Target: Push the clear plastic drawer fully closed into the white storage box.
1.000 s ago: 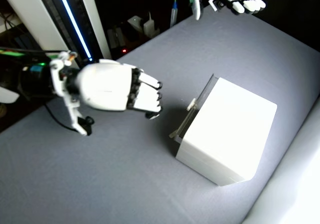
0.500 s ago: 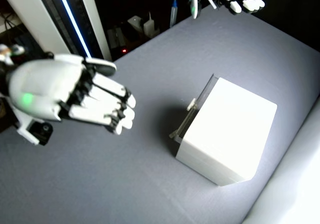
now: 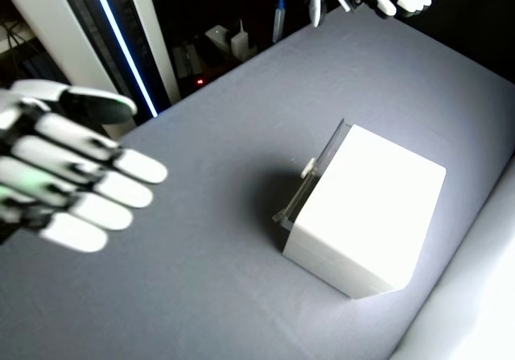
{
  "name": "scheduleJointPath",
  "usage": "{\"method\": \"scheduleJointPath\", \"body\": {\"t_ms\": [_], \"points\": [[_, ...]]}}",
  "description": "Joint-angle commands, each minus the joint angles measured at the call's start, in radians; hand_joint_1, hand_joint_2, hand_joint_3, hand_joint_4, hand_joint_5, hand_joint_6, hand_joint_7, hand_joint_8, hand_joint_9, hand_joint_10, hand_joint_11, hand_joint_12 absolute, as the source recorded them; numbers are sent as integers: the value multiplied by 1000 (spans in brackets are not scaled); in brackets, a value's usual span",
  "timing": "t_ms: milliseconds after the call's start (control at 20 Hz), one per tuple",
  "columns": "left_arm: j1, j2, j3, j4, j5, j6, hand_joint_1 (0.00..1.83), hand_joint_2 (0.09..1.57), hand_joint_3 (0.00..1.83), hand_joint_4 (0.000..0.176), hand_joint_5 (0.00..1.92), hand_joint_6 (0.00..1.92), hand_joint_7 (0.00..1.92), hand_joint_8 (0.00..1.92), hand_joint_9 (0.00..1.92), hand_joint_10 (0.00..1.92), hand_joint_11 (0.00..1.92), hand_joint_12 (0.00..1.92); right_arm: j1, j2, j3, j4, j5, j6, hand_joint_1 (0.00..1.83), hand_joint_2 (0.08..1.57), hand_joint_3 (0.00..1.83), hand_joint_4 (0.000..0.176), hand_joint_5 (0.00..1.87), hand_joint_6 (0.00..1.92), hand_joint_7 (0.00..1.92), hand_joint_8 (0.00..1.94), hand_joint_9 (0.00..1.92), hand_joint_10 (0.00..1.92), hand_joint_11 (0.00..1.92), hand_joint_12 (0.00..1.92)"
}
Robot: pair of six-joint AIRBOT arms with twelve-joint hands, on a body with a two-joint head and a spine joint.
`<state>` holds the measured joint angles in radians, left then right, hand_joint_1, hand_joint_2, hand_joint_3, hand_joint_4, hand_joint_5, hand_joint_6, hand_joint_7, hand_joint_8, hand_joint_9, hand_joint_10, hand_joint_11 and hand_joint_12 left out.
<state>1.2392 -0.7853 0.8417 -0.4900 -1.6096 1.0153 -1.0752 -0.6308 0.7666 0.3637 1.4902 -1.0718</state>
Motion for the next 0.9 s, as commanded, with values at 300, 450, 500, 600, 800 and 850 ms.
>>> {"method": "scheduleJointPath", "body": {"t_ms": [300,450,500,600,800,850], "points": [[-1,6,-2,4,-123,-4,0,1019,0,176,0,0,0,0,0,0,0,0,-125,9,-27,103,272,1,0,1110,12,176,0,0,0,0,0,0,0,0],[-1,6,-2,5,-123,-5,0,1040,0,176,0,0,0,0,0,0,0,0,-127,8,-29,105,272,1,0,1143,25,176,0,0,0,0,0,0,0,0],[-1,6,-2,6,-123,-5,0,1038,0,176,0,0,0,0,0,0,0,0,-128,7,-29,107,272,1,0,1156,30,176,0,0,0,0,0,0,0,0],[-1,6,-2,6,-123,-5,0,1044,0,176,0,0,0,0,0,0,0,0,-131,4,-29,112,272,1,0,1139,18,176,0,0,0,0,0,0,0,0],[1,6,-2,7,-123,-5,0,1048,0,176,0,0,0,0,0,0,0,0,-134,1,-28,114,272,1,0,1144,18,176,0,0,0,0,0,0,0,0],[2,6,-1,7,-123,-5,0,1049,0,176,0,0,0,0,0,0,0,0,-134,0,-28,114,272,1,0,1146,18,176,0,0,0,0,0,0,0,0]]}}
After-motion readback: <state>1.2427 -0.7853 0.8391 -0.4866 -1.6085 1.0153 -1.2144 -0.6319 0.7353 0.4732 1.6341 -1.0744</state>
